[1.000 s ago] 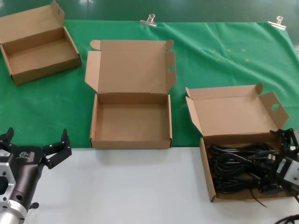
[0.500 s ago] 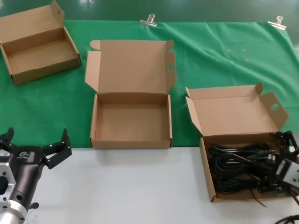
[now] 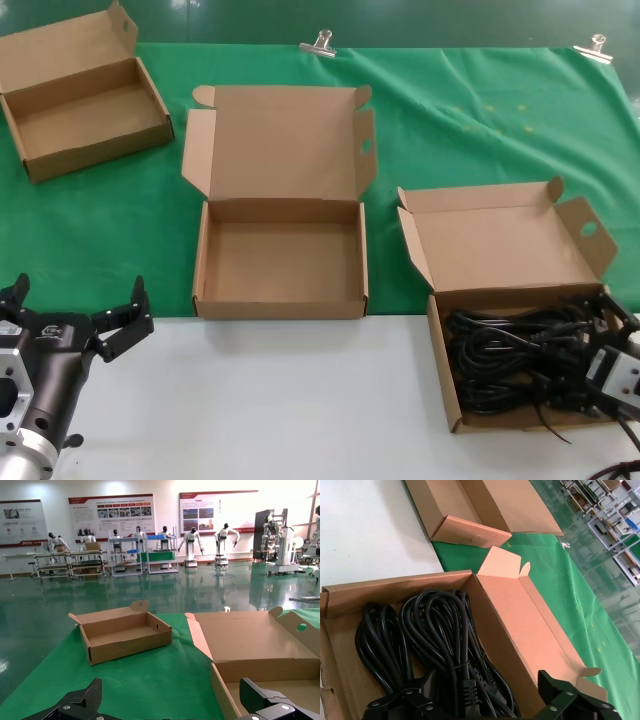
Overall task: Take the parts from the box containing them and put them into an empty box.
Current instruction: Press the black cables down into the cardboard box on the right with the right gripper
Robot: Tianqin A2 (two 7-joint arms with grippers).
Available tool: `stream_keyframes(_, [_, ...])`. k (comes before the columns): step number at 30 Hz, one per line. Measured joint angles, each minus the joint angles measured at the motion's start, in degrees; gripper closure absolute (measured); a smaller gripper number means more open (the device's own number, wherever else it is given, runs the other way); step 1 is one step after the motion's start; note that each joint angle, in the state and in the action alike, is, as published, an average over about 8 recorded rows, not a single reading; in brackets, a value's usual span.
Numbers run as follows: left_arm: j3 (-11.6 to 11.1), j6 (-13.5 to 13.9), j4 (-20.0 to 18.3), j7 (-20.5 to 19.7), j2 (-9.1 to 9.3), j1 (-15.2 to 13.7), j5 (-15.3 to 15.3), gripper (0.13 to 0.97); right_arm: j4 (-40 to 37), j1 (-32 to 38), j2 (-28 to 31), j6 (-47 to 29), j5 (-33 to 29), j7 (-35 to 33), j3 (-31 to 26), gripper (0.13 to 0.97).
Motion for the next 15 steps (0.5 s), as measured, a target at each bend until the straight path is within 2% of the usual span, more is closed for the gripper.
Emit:
stream_keyframes(8, [0.0,0.0,0.0,0.0,0.00,0.0,0.0,0.132,0.3,-0.2,0.2,0.1,0.0,0.5,0.0,0.427])
stream_keyframes(9, [0.0,0.0,0.0,0.0,0.00,0.0,0.0,0.132,0.4,-0.2,0.2,0.1,0.0,0.5,0.0,0.427])
stream_keyframes(15, [0.0,0.0,0.0,0.0,0.00,0.0,0.0,0.132,0.6,-0.4,0.3,0.3,0.0,0.9,0.0,0.588])
